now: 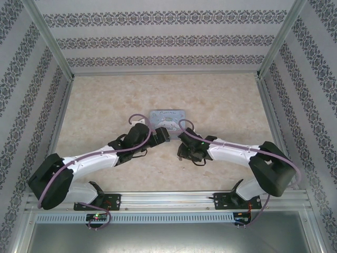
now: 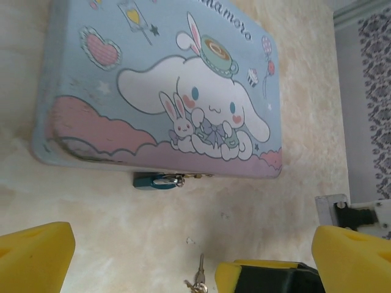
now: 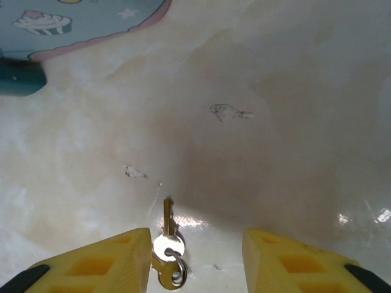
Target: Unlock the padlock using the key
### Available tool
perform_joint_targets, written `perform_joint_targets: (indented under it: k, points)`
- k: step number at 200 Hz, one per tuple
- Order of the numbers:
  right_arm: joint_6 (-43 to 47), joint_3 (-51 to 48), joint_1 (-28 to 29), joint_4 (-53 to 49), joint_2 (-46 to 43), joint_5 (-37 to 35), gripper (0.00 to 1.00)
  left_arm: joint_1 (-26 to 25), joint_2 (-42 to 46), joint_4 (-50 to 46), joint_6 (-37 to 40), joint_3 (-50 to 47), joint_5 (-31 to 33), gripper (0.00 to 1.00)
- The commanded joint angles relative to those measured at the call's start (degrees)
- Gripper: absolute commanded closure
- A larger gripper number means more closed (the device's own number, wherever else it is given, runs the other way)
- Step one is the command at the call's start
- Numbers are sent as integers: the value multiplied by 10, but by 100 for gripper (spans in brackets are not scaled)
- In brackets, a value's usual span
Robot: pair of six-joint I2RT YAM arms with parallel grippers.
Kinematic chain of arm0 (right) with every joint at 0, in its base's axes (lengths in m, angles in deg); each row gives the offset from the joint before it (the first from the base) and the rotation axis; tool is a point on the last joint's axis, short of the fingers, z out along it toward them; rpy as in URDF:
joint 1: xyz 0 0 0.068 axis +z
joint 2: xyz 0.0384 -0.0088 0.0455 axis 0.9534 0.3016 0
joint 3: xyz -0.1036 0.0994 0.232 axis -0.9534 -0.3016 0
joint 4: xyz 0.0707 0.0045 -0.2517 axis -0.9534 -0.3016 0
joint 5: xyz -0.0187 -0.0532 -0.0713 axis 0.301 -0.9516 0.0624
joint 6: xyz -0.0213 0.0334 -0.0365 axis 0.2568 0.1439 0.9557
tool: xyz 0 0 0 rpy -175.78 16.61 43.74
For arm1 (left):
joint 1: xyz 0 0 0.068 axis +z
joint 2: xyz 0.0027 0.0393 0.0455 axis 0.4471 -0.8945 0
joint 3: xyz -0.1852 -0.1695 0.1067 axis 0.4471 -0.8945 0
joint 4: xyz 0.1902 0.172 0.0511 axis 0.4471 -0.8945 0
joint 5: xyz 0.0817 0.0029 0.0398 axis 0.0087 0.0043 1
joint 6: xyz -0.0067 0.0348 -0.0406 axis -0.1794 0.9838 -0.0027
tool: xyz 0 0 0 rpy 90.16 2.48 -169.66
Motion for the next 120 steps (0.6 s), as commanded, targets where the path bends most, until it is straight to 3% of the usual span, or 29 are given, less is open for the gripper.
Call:
perform_joint_targets:
  k: [1, 99, 120]
  points:
    - [-32, 36, 11, -22, 25, -36, 56, 4, 34, 3, -14, -19, 41, 0]
    - [-60, 70, 56, -68, 101, -39, 57, 5, 100, 7, 4, -52, 58, 0]
    - [-68, 67, 62, -69, 111, -38, 62, 5, 100, 12, 6, -56, 55, 0]
